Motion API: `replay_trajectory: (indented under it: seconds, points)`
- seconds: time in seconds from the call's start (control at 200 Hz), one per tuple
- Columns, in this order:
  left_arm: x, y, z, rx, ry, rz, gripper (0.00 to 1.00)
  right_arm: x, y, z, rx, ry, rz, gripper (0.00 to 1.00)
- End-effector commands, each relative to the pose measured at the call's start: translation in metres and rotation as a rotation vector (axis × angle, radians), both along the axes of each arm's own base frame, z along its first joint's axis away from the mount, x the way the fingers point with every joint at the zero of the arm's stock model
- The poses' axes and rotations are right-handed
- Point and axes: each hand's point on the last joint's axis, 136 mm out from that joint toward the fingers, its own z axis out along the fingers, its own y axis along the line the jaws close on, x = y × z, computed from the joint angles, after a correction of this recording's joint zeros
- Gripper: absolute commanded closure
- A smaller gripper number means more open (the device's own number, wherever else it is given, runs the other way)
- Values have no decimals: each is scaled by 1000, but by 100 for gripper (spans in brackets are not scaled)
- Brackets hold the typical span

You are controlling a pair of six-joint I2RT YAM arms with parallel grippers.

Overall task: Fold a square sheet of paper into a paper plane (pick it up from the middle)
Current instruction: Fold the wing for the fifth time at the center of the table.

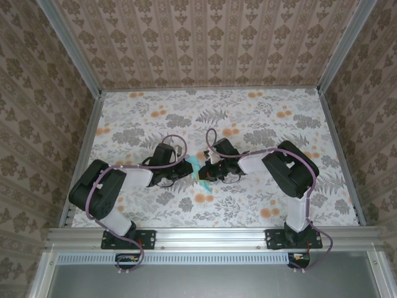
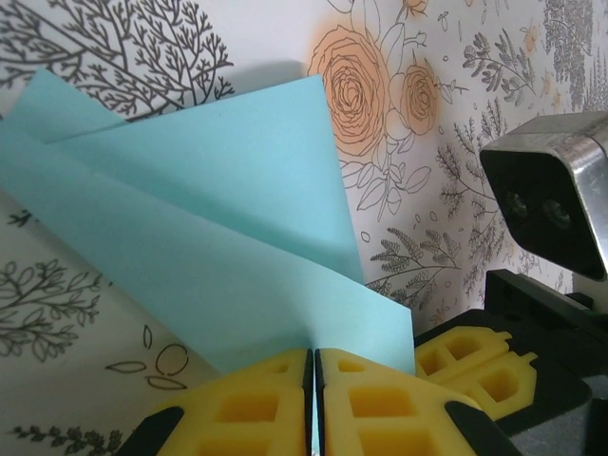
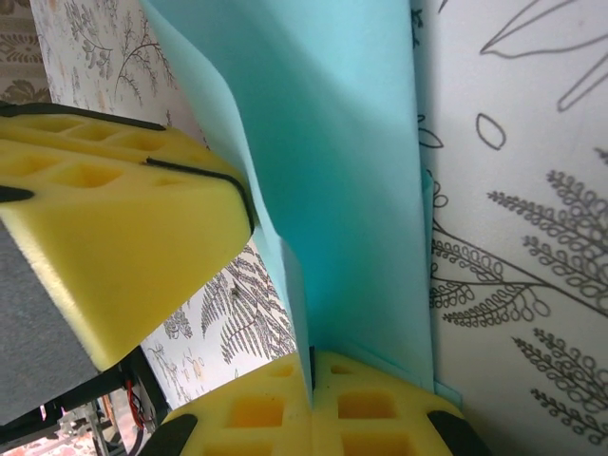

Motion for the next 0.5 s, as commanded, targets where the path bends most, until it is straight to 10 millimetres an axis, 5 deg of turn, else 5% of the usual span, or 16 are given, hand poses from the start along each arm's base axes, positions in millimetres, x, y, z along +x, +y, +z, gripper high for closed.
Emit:
replay_trajectory:
  seconds: [0.0, 0.22, 0.495]
  points:
    - [8, -6, 3, -8, -25, -14, 89, -6, -7, -15, -39, 67, -14, 100]
    - [8, -5, -10, 20, 24, -5, 91, -8, -8, -11, -48, 56, 9, 100]
    - [4, 3, -21, 76, 78, 23, 92, -19, -16, 9, -64, -8, 81, 79]
